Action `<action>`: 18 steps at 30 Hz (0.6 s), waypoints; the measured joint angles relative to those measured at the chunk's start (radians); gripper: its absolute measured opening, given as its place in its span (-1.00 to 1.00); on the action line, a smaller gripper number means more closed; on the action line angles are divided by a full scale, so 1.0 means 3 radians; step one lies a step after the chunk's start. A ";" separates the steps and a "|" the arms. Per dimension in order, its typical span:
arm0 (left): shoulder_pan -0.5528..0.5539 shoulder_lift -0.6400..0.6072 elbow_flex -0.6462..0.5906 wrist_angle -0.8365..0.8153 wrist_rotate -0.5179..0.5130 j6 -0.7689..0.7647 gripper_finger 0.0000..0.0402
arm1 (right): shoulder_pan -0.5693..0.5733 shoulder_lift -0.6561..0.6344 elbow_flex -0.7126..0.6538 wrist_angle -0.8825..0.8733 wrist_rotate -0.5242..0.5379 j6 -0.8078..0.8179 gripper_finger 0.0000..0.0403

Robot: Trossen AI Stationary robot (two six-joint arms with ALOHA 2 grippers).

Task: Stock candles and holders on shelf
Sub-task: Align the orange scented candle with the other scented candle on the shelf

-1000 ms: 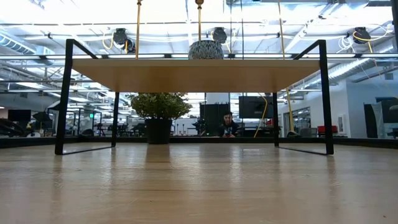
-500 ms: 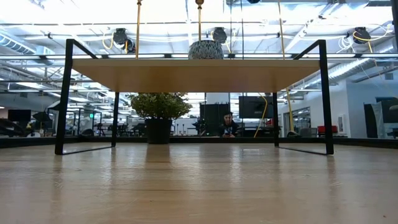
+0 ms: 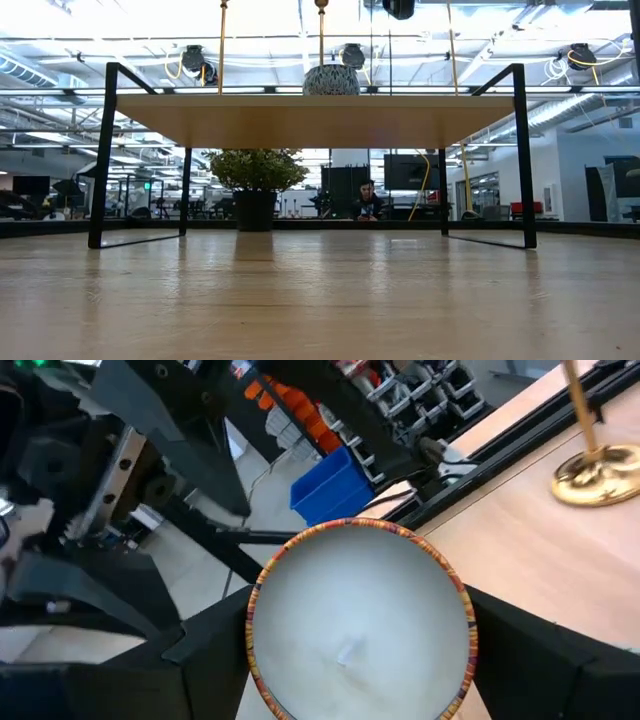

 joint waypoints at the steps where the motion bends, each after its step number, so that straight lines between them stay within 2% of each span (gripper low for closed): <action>1: 0.0002 0.0000 0.0000 -0.0059 -0.0034 0.0013 0.56 | -0.0019 0.0000 0.0000 0.0000 0.0006 0.0000 0.50; 8: 0.0124 0.0000 0.0000 -0.0102 -0.0292 0.0224 0.79 | -0.0141 0.0000 0.0000 0.0028 0.0101 0.0003 0.50; 18: 0.0416 0.0115 0.0000 -0.0031 -0.0242 0.0617 0.81 | -0.0186 -0.0001 0.0000 0.0175 0.0173 0.0057 0.50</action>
